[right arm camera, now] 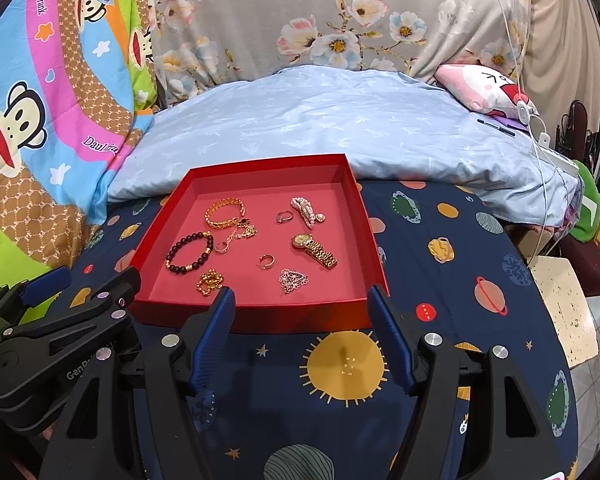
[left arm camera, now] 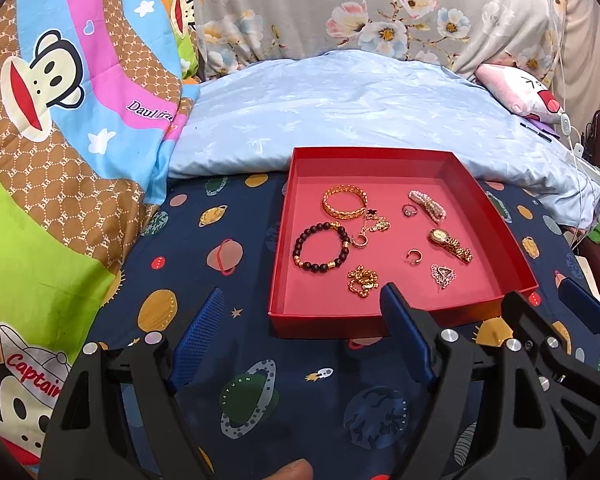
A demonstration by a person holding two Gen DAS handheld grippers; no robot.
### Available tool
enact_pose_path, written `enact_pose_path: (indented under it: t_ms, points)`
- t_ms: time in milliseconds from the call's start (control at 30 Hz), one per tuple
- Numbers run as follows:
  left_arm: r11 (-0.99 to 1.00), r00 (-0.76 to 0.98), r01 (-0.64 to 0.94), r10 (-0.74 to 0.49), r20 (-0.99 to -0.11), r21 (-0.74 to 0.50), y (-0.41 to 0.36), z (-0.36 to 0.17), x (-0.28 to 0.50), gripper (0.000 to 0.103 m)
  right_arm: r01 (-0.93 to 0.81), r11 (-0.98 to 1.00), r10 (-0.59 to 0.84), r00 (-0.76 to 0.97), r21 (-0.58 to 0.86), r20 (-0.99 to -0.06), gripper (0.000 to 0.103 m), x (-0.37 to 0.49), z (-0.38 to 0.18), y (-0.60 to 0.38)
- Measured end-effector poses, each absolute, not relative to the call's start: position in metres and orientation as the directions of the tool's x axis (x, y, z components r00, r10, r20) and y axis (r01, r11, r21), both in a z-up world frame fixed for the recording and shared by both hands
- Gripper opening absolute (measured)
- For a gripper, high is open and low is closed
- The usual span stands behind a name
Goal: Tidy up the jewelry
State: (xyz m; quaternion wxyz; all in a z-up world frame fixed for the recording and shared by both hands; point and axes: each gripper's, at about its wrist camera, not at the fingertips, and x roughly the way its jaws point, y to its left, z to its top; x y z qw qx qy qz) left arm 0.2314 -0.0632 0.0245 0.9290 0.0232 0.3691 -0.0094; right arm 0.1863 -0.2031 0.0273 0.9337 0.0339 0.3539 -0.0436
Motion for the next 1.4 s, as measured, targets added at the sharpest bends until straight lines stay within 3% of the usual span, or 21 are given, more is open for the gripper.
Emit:
enact_pose_path:
  t_ms: [1400]
  points:
    - [0.998, 0.736, 0.028, 0.018, -0.677, 0.057, -0.0663, 0.0298, 0.2253, 0.078, 0.113, 0.993, -0.064, 0.75, 0.032, -0.658, 0.067, 0.1803, 0.0295, -0.207]
